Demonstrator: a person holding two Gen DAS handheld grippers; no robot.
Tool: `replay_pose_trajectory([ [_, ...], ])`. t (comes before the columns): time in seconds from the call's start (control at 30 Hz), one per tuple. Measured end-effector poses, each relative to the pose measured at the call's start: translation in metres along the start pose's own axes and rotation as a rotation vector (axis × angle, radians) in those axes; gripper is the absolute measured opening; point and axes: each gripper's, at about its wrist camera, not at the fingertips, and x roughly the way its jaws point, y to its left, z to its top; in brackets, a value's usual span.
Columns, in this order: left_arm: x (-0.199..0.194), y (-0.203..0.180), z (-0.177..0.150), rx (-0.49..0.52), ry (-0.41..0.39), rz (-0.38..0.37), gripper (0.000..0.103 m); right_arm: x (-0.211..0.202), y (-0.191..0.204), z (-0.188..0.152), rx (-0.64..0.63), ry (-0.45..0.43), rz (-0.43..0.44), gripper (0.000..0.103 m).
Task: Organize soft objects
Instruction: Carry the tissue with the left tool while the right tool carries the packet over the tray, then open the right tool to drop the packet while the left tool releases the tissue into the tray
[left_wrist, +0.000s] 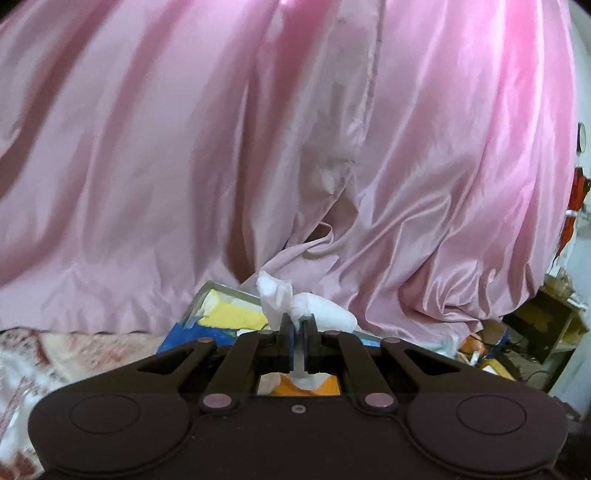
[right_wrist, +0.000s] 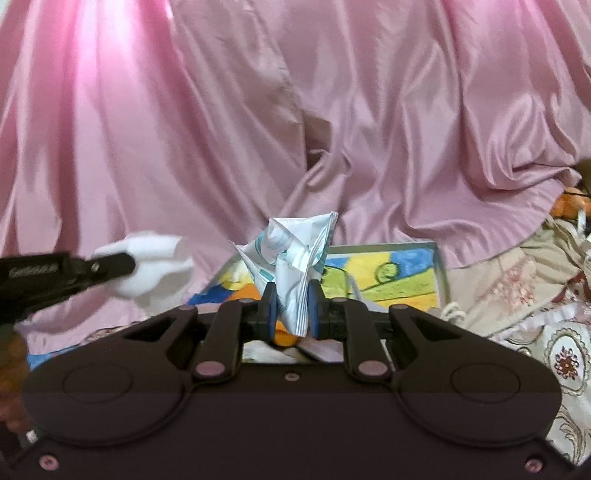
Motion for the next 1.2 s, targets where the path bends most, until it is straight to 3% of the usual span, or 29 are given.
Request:
replay_pose_trajectory([
  [0.2,0.056,0.006,0.003,-0.026,0.082,0.095,0.004,0.021,-0.016,-0.012,0.027,0.028,-0.04,0.011],
  [0.4,0.084,0.014,-0.005,-0.047,0.174,0.145,0.004,0.043,-0.012,-0.022,-0.012,0.052,-0.053,0.011],
  [0.63,0.099,0.003,-0.014,0.0,0.215,0.13,0.005,0.068,-0.007,-0.023,-0.05,0.031,-0.079,0.012],
  [0.9,0.112,-0.005,-0.013,0.02,0.245,0.124,0.007,0.101,-0.013,-0.005,-0.026,0.097,-0.087,0.013],
  [1.1,0.12,-0.007,-0.013,0.019,0.29,0.116,0.019,0.136,-0.008,0.001,-0.046,0.17,-0.088,0.019],
  [1.2,0.121,-0.008,-0.01,0.019,0.3,0.113,0.039,0.143,-0.01,0.004,-0.025,0.184,-0.079,0.034],
])
